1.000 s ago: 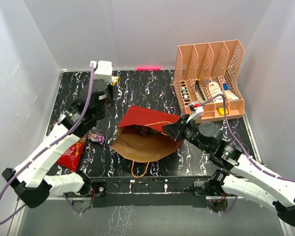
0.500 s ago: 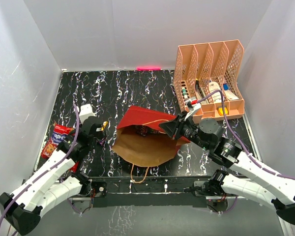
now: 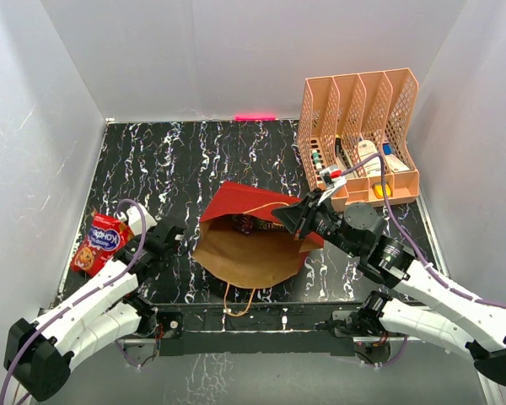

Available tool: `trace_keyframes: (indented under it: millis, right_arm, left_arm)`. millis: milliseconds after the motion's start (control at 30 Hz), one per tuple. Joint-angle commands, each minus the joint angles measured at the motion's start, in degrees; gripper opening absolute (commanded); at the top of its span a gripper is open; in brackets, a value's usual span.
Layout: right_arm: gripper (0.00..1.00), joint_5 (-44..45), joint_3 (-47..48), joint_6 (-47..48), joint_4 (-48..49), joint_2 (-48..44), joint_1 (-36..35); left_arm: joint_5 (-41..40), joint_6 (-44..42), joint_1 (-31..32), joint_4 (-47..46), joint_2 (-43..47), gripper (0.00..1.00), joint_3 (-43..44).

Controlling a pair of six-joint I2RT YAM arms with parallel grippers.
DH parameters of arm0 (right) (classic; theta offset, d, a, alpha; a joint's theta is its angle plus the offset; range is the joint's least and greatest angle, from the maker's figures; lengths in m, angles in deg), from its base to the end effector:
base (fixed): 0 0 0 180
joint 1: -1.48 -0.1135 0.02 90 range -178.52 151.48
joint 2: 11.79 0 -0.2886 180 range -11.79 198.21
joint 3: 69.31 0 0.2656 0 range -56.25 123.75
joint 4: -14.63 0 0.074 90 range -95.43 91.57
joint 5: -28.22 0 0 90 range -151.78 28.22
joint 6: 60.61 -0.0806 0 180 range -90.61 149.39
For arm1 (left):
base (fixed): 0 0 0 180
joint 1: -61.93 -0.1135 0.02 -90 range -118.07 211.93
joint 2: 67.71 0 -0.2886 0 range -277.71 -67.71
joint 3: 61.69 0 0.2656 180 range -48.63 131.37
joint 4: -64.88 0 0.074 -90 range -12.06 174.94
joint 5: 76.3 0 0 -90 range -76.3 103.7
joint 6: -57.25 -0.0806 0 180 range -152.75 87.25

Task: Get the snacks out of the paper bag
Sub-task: Place the snack at the center of the board, then take out the snack from the paper bag.

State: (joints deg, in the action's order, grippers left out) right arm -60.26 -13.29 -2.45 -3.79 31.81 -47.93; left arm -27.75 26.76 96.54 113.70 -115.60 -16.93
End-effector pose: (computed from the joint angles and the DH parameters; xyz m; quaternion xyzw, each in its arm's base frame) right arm 0.1474 0.1688 0.3535 -0.1047 0.7357 0.4282 0.5142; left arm 0.1739 -0.0552 0.2073 -0.3033 0.8385 0.0047 0.4526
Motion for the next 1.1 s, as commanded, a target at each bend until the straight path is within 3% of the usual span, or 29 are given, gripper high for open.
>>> trace_keyframes:
  millis: [0, 233, 367, 533, 800, 867, 1067]
  right_arm:
    - [0.07, -0.74, -0.1, -1.19, 3.92, -1.46, -0.06]
    - [0.07, -13.93, 2.84, 0.28, 5.21, 4.3, -0.07]
    - [0.07, -18.03, 4.94, 0.53, 4.99, 8.55, -0.05]
    - [0.07, -16.12, 7.57, 1.19, 3.18, 9.36, -0.07]
    - [0.07, -11.36, 5.32, -1.02, 4.96, 6.35, -0.07]
    - [0.07, -10.72, 5.28, -1.04, 4.77, 5.8, -0.06]
    - [0.07, -9.31, 5.34, -0.61, 4.61, 5.1, -0.07]
  left_arm:
    - [-3.79, 4.68, -0.32, -0.93, 1.54, 0.14, -1.97]
    - [-0.5, 3.8, -0.29, 1.33, 5.09, 0.65, -0.71]
    - [3.82, 2.91, -0.33, 4.29, 8.85, 0.82, 4.43]
    - [12.43, -2.92, -0.33, 3.94, 14.23, 0.96, 11.43]
    - [30.79, -11.47, -0.33, -4.88, 18.76, 0.95, 16.44]
    - [39.54, -14.24, -0.33, -10.63, 18.24, 0.9, 15.96]
    - [59.31, -13.81, -0.31, -30.84, 17.99, 0.89, 10.57]
